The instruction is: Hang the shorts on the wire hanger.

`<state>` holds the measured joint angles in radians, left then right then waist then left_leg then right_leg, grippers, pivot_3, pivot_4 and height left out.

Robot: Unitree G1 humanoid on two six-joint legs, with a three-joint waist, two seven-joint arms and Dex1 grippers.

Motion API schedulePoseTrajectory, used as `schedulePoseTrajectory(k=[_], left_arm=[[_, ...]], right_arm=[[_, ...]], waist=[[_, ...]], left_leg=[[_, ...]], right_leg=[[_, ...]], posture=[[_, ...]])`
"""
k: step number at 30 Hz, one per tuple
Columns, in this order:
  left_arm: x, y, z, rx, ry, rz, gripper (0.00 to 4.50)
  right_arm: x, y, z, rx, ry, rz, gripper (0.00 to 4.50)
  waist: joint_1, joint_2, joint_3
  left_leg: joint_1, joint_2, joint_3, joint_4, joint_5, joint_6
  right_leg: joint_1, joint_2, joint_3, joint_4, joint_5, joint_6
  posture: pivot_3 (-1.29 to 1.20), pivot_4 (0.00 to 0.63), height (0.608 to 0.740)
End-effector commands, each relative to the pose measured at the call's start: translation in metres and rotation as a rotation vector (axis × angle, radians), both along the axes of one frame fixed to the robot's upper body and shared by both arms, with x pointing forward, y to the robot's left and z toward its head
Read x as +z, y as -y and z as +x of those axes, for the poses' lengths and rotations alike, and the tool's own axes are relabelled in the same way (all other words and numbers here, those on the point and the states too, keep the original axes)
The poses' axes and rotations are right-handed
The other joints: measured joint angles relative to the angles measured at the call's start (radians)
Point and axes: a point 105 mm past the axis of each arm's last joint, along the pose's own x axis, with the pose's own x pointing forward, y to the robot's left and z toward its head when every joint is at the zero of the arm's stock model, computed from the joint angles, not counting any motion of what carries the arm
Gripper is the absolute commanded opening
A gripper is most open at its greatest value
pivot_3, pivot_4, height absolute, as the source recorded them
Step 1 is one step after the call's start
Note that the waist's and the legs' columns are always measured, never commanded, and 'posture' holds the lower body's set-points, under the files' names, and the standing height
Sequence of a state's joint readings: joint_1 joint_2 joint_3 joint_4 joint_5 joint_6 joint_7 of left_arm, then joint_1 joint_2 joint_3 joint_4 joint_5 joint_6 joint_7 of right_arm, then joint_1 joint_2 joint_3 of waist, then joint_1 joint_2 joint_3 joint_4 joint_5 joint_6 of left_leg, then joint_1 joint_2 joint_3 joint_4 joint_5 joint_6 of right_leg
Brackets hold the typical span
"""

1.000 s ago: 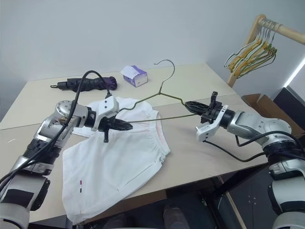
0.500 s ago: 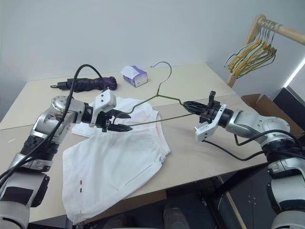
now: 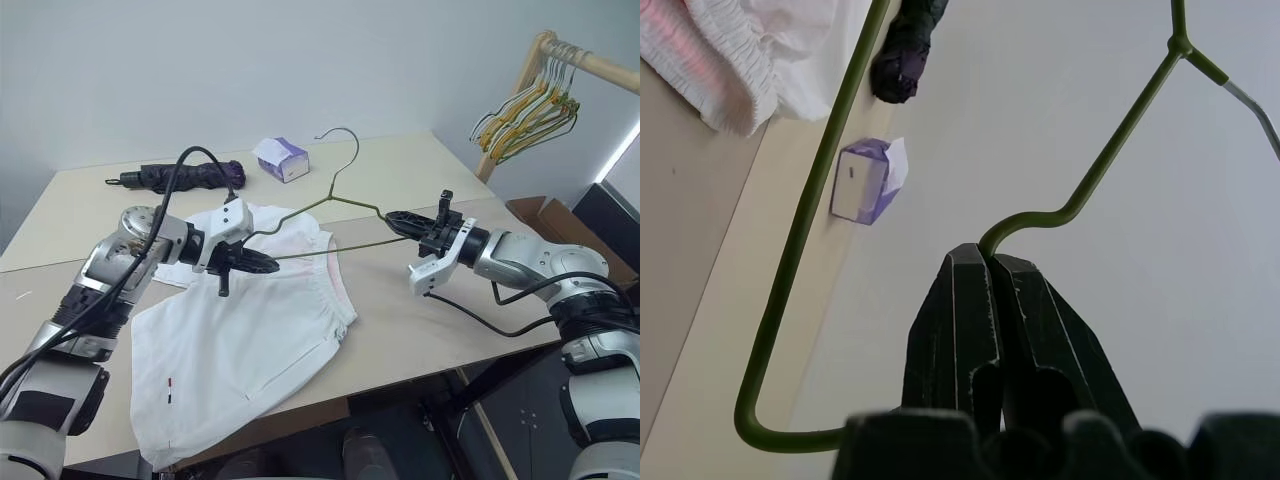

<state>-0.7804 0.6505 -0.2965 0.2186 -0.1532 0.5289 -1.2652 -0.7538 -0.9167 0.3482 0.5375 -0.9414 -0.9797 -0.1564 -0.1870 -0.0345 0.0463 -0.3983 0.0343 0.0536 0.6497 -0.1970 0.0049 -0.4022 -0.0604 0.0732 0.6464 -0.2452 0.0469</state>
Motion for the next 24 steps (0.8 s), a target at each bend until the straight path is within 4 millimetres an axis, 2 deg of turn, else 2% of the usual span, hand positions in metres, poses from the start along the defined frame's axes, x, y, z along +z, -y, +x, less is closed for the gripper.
schedulePoseTrajectory(k=[1, 5, 10, 14, 15, 18, 21, 24], left_arm=[[0.018, 0.002, 0.007, 0.016, 0.059, -0.013, 0.07], [0.019, -0.001, 0.011, 0.063, 0.066, -0.021, 0.0], [0.018, -0.01, 0.015, 0.089, 0.129, 0.024, 0.0], [0.013, -0.019, 0.01, -0.003, 0.277, 0.108, 0.0], [0.011, -0.023, 0.008, -0.051, 0.335, 0.139, 0.0], [0.009, -0.027, 0.0, -0.151, 0.431, 0.169, 0.0], [0.008, -0.027, -0.004, -0.199, 0.461, 0.159, 0.0], [0.009, -0.025, -0.005, -0.207, 0.464, 0.139, 0.0]], right_arm=[[0.019, -0.014, -0.007, 0.078, 0.043, 0.041, 0.0], [0.015, -0.02, -0.016, 0.121, -0.055, 0.082, 1.11], [0.011, -0.02, -0.024, 0.103, -0.251, 0.166, 2.86], [0.016, -0.017, -0.025, -0.012, -0.601, 0.358, 4.27], [0.018, -0.013, -0.027, -0.049, -0.758, 0.407, 4.49], [0.022, -0.01, -0.036, -0.083, -1.062, 0.454, 4.49], [0.021, -0.004, -0.034, -0.176, -1.175, 0.412, 4.49], [0.017, -0.006, -0.038, -0.206, -1.27, 0.359, 4.49]], waist=[[0.0, 0.0, 0.0], [-0.006, 0.0, 0.0], [-0.012, 0.0, 0.0], [-0.016, 0.0, 0.0], [-0.018, 0.0, 0.0], [-0.016, 0.0, 0.0], [-0.008, 0.0, 0.0], [0.006, 0.0, 0.0]], left_leg=[[0.0, 0.0, 0.0, 0.0, 0.0, 0.0], [0.0, 0.0, -0.001, 0.0, 0.0, 0.0], [0.001, 0.0, -0.008, 0.0, 0.0, 0.0], [0.01, 0.0, -0.01, 0.0, -0.001, 0.001], [0.011, 0.0, -0.01, 0.0, -0.001, 0.001], [0.012, 0.002, -0.01, 0.0, -0.001, 0.001], [0.012, 0.004, -0.01, 0.0, -0.001, 0.001], [0.011, 0.004, -0.008, 0.0, -0.001, 0.001]], right_leg=[[0.0, 0.0, 0.0, 0.0, 0.0, 0.0], [0.0, 0.0, 0.0, 0.0, 0.0, 0.0], [0.004, 0.0, -0.001, -0.001, 0.0, 0.001], [0.015, 0.0, -0.002, -0.004, 0.0, 0.001], [0.016, -0.001, -0.002, -0.004, 0.0, 0.001], [0.017, -0.002, -0.001, -0.003, 0.003, -0.003], [0.017, -0.002, -0.002, -0.004, 0.003, -0.004], [0.013, -0.002, -0.002, -0.004, 0.003, -0.003]], posture=[[-0.13, 0.0, 0.74], [-0.13, 0.0, 0.74], [-0.13, 0.0, 0.74], [-0.12, 0.0, 0.74], [-0.12, 0.0, 0.74], [-0.11, 0.0, 0.74], [-0.11, 0.0, 0.74], [-0.1, 0.0, 0.74]])
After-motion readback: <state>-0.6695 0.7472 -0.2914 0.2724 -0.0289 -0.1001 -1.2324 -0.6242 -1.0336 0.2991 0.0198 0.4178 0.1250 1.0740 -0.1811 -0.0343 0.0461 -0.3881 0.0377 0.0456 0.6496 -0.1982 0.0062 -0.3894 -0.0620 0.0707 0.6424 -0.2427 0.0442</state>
